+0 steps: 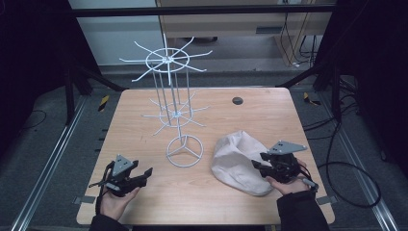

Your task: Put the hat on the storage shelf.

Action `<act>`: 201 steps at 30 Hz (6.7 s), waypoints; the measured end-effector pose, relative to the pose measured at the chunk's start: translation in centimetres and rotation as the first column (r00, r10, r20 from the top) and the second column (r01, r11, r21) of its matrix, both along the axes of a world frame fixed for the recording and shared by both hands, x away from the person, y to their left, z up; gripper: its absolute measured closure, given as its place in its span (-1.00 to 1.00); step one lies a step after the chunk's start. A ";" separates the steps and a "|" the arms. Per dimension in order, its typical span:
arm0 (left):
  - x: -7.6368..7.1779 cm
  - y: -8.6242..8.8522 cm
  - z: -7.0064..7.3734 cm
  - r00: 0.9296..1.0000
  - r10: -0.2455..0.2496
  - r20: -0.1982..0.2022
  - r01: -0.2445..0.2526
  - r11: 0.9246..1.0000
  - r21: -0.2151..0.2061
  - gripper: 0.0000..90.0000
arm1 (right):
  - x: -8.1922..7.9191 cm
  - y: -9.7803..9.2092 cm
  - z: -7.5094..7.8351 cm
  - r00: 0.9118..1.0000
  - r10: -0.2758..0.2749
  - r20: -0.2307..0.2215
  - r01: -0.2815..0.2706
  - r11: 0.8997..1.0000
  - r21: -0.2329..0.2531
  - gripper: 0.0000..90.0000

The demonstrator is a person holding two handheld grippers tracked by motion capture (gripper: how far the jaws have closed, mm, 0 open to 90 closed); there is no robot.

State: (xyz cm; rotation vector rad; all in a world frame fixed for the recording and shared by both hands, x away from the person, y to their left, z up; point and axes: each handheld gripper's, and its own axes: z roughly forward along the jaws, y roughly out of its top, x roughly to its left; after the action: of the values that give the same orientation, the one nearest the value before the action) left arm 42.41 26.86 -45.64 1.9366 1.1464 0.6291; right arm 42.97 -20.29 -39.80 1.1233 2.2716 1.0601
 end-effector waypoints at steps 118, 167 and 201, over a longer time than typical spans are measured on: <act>1.5 3.2 -1.3 0.994 0.103 -0.042 -0.102 0.995 0.020 -0.16 | -1.3 -1.7 7.5 0.926 -0.069 0.372 -0.014 0.976 0.215 0.96; 1.5 3.4 -1.3 0.993 0.111 -0.042 -0.111 0.994 0.010 -0.16 | -3.6 0.7 18.3 0.764 -0.092 0.638 -0.154 0.935 0.320 0.96; 1.5 3.4 -1.2 0.993 0.108 -0.037 -0.108 0.994 0.011 -0.16 | -0.3 8.0 18.2 0.779 0.012 0.627 -0.258 0.918 0.302 0.95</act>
State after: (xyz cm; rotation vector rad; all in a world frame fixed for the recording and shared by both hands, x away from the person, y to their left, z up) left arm 43.90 30.26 -46.88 1.9113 1.2810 0.6584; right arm 42.69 -12.34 -21.62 0.5865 1.6734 1.6847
